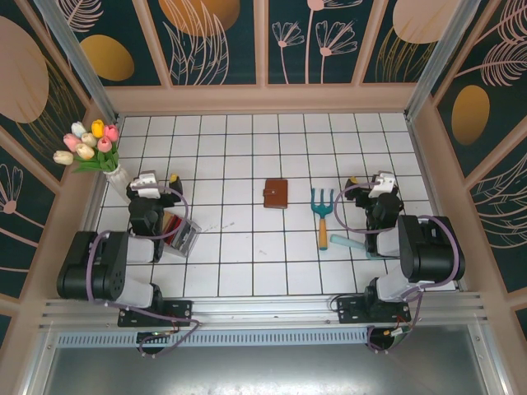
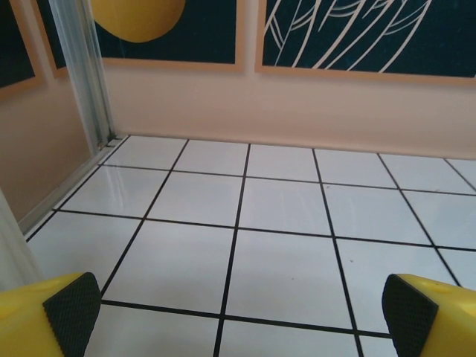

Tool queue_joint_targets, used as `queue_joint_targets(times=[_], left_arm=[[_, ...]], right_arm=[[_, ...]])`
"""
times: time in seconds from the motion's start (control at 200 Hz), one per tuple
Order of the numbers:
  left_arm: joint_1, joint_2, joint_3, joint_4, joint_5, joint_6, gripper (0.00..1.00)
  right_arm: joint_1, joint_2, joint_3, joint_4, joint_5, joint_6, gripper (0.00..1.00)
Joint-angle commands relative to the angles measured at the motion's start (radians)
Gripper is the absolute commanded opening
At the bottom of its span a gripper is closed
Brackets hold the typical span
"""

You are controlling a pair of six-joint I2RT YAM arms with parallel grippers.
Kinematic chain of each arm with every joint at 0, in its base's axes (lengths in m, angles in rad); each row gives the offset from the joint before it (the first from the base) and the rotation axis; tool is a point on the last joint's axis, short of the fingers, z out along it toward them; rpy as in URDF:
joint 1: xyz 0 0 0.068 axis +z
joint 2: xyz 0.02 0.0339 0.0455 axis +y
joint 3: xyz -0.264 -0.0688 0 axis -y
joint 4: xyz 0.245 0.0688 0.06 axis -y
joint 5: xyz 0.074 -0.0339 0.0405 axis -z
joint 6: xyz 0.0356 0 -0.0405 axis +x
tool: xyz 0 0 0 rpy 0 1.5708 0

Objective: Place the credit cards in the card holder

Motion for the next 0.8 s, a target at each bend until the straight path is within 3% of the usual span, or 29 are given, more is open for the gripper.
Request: queue_joint_targets(times=[0.0,0.17,0.245,0.325,0.42,0.475,0.56,0.661,0.796], left_arm=[[0.006,-0.14,-0.01,-0.108,-0.002,-0.035,0.99],[0.006,-0.411,-0.023,-0.307,-0.08,-0.158,0.99],[0.006,-0.535,0.047,-0.556,-0.186,-0.275,0.99],[0.007,-0.644,0.102,-0.774,-0.213,-0.384,0.99],[0.006,-0.768,0.155,-1.045,-0.215,-0.571,0.99],[0.007,-0.821,0.173,-1.138,-0.142,-0.632,0.99],[0.006,-0.887,0.182,-1.239,0.002,-0.699,0.99],[0.005,-0.941,0.213,-1.397,0.084,-0.813,0.99],[0.006,-0.941,0.196,-1.318,0.34,-0.853,0.99]], right_arm=[[0.016,-0.061,0.006,-0.008,-0.012,-0.018,0.99],[0.013,-0.231,0.15,-0.455,-0.022,0.057,0.99],[0.015,-0.294,0.196,-0.606,-0.037,0.146,0.99],[0.011,-0.351,0.281,-0.828,-0.067,0.286,0.99],[-0.007,-0.363,0.364,-1.006,-0.291,0.321,0.99],[-0.002,-0.362,0.373,-1.009,-0.462,0.344,0.94],[0.031,-0.36,0.39,-1.011,-0.584,0.38,0.88],[0.138,-0.343,0.437,-1.051,-0.568,0.377,0.85],[0.338,-0.184,0.58,-1.157,-0.433,0.346,0.77]])
